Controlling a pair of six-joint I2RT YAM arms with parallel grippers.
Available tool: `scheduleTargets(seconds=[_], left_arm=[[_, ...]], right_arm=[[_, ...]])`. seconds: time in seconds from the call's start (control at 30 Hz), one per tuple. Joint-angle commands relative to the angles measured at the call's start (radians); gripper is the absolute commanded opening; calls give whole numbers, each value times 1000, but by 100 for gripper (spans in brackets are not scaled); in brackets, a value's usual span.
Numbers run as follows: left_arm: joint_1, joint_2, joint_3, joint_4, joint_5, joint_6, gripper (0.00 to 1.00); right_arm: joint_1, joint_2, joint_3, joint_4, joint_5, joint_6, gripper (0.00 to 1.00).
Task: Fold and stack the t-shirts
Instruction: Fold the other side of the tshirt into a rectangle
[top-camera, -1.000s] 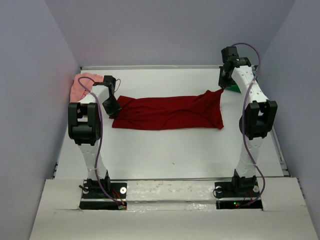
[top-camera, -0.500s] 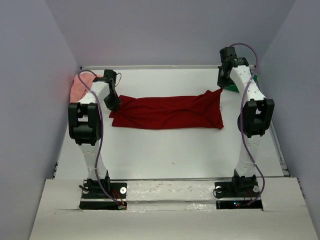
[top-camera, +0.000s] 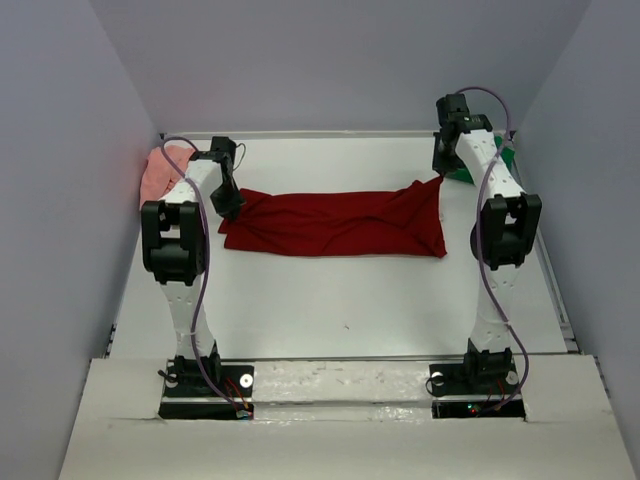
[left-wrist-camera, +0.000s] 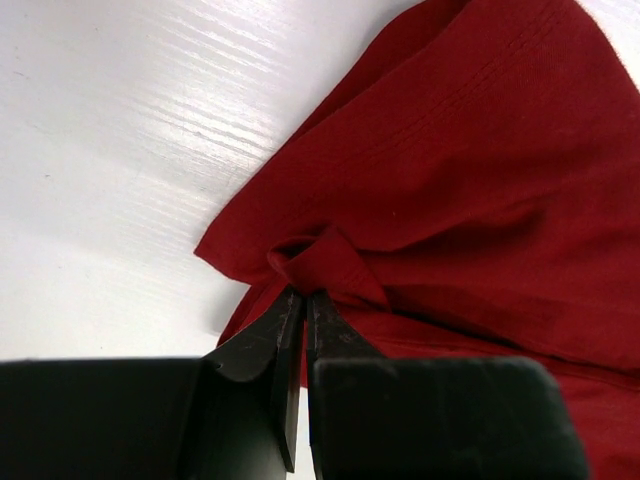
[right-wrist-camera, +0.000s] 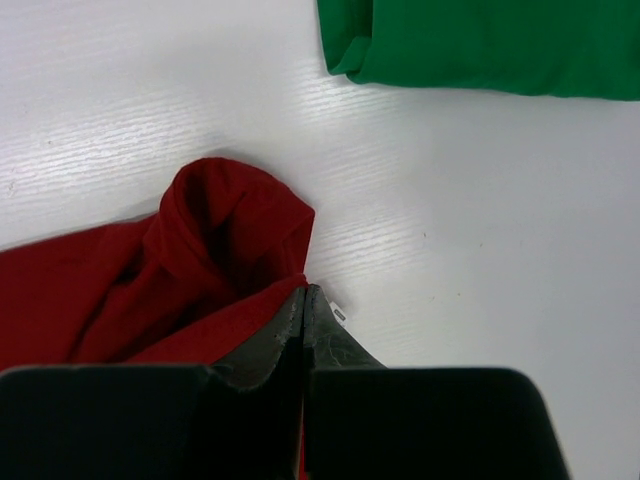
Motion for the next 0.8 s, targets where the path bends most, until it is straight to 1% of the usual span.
scheduleTargets(seconds=[0.0, 0.13, 0.17, 0.23, 0.27, 0.37, 0.4, 0.47, 0.5, 0.57, 0.6, 0.67, 0.7, 0.77], left_arm=[[-9, 5, 48, -23, 8, 23, 15], [-10, 20, 60, -28, 11, 21, 15], [-10, 23, 65, -28, 11, 21, 18], [-10, 19, 59, -19, 15, 18, 27], [-12, 16, 57, -17, 11, 15, 34], [-12, 10, 48, -5, 9, 6, 43], [-12, 8, 46, -3, 8, 5, 46], [-13, 0, 37, 6, -1, 1, 47], [-15, -9, 34, 7, -27, -3, 48], [-15, -26, 30, 9, -57, -15, 49], [-16, -33, 28, 13, -69, -18, 49], [-19, -61, 30, 14, -104, -25, 51], [-21, -82, 28, 18, -119, -23, 51], [-32, -102, 28, 12, -155, -22, 51]], right_arm=[[4, 21, 53, 22, 22, -25, 0], [4, 53, 59, 27, 12, -27, 0], [4, 64, 63, 29, 12, -25, 0], [4, 71, 67, 32, 17, -25, 0], [4, 77, 67, 36, 17, -28, 0], [4, 94, 77, 41, 19, -33, 0], [4, 110, 89, 36, 9, -41, 10], [4, 119, 96, 44, 0, -42, 20], [4, 130, 100, 48, -6, -45, 27], [4, 133, 111, 53, -14, -48, 29], [4, 131, 117, 62, -20, -53, 35], [4, 128, 132, 68, -8, -56, 39], [4, 127, 154, 72, -9, -64, 47], [4, 125, 181, 65, -12, -64, 49]])
